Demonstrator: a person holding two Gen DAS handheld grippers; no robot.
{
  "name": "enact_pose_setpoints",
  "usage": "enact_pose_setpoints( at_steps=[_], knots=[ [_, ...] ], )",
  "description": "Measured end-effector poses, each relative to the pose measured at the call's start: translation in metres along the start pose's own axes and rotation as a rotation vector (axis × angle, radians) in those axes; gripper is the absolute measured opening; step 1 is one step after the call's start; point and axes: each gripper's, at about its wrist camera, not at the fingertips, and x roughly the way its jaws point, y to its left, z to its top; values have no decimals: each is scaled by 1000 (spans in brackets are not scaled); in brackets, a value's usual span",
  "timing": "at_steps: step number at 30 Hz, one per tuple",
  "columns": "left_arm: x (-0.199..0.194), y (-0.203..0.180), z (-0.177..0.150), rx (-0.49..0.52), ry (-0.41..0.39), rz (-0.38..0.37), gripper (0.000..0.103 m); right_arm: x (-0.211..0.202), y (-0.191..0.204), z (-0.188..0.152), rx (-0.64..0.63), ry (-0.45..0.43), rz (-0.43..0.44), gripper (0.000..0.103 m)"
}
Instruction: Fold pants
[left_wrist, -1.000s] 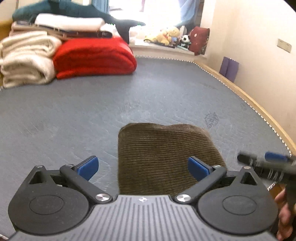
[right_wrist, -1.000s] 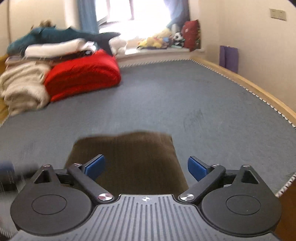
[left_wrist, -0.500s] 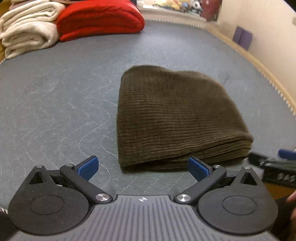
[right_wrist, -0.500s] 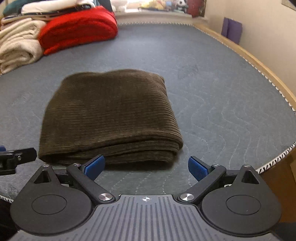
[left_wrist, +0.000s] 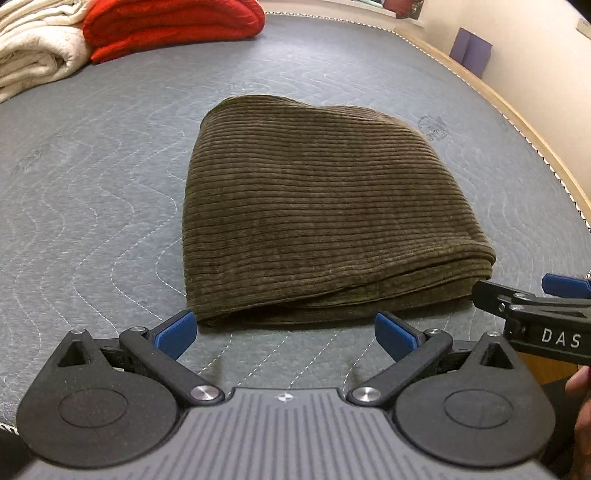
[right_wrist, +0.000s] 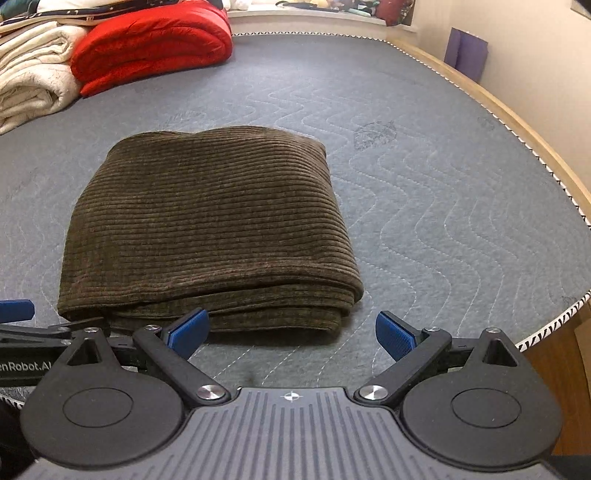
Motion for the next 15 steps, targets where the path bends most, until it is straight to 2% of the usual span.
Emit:
enact_pose_setpoints(
  at_steps=[15],
  knots=[
    [-5,5,1,-3,-10,-15,103,4,7,-1,-26,5,-6,97]
  ],
)
